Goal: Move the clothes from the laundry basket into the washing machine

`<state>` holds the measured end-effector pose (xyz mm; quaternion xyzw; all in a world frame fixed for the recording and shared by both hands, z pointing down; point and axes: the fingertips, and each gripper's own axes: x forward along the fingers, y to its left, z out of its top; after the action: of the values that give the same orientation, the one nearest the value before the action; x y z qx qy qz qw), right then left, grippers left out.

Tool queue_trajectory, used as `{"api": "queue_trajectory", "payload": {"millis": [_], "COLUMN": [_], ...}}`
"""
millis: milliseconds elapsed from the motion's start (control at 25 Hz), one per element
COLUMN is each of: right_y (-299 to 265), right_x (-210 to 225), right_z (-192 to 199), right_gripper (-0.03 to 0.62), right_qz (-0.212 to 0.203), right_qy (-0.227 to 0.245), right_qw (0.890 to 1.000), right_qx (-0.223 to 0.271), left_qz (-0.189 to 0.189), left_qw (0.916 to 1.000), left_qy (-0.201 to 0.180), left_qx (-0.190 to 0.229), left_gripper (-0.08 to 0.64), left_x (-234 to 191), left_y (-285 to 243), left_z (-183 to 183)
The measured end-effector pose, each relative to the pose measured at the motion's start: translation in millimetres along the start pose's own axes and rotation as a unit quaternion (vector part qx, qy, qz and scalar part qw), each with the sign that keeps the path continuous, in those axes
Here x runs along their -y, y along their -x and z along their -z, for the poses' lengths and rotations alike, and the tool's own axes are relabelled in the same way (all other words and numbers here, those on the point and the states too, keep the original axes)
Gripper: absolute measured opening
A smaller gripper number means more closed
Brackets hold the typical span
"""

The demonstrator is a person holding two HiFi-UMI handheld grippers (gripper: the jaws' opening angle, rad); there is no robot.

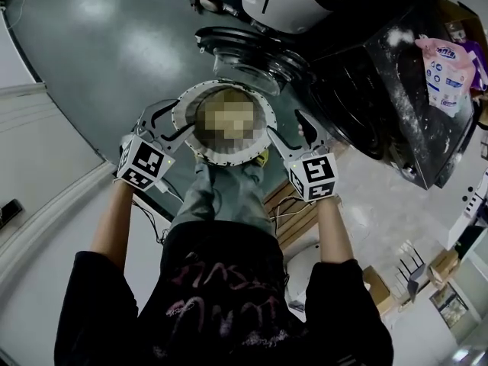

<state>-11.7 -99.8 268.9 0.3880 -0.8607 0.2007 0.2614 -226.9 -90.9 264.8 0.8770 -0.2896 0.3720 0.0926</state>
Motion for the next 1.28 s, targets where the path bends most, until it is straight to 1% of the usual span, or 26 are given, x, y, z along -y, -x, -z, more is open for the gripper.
{"api": "queue_trajectory", "payload": {"millis": [80,160,280,360,520,720,880,1000,1160,1280], "right_y": [-8.1,-16.2,-27.0,-33.3,-53.0,-68.7,-83.1,-98.2,-119.9,-140.3], "right_x": [-4.2,-6.3,-6.8,-7.7,-18.4,-30.0,-37.8,-39.2,-37.9,-42.2], "right_z": [8.8,19.7,39.5,50.0,73.2,112.1,138.0,153.0,178.7,200.7], "right_gripper": [0.319,0.319,0.319,0.319,0.32,0.322,0.322,0.324,0.325,0.325], "right_qz": [-0.01,-0.019,-0.03,-0.033,-0.044,-0.057,-0.076,-0.086,-0.09,-0.102], "right_qy": [0.007,0.016,0.023,0.017,0.018,0.013,0.018,0.022,0.018,0.036], "right_qw": [1.0,0.999,0.998,0.998,0.997,0.995,0.992,0.991,0.99,0.986], "right_qx": [-0.01,-0.022,-0.043,-0.05,-0.063,-0.084,-0.101,-0.103,-0.111,-0.127], "left_qz": [0.009,0.018,0.029,0.039,0.05,0.058,0.072,0.076,0.084,0.088], "left_qw": [0.9997,0.9993,0.9991,0.9987,0.9977,0.9963,0.9946,0.9937,0.9925,0.9911], "left_qy": [-0.017,-0.023,-0.01,-0.003,0.001,-0.016,-0.017,-0.021,-0.018,-0.018], "left_qx": [-0.014,-0.023,-0.028,-0.034,-0.046,-0.061,-0.072,-0.079,-0.087,-0.098], "left_gripper": [0.262,0.261,0.262,0.262,0.262,0.264,0.265,0.265,0.267,0.267], "left_x": [2.4,5.0,12.6,19.9,24.9,33.7,41.2,42.8,49.0,51.3], "left_y": [-7.6,-16.7,-31.1,-40.4,-60.2,-87.7,-113.5,-131.2,-150.6,-166.9], "left_z": [9.1,16.3,28.3,39.2,63.9,88.8,109.9,126.8,152.5,176.2]}}
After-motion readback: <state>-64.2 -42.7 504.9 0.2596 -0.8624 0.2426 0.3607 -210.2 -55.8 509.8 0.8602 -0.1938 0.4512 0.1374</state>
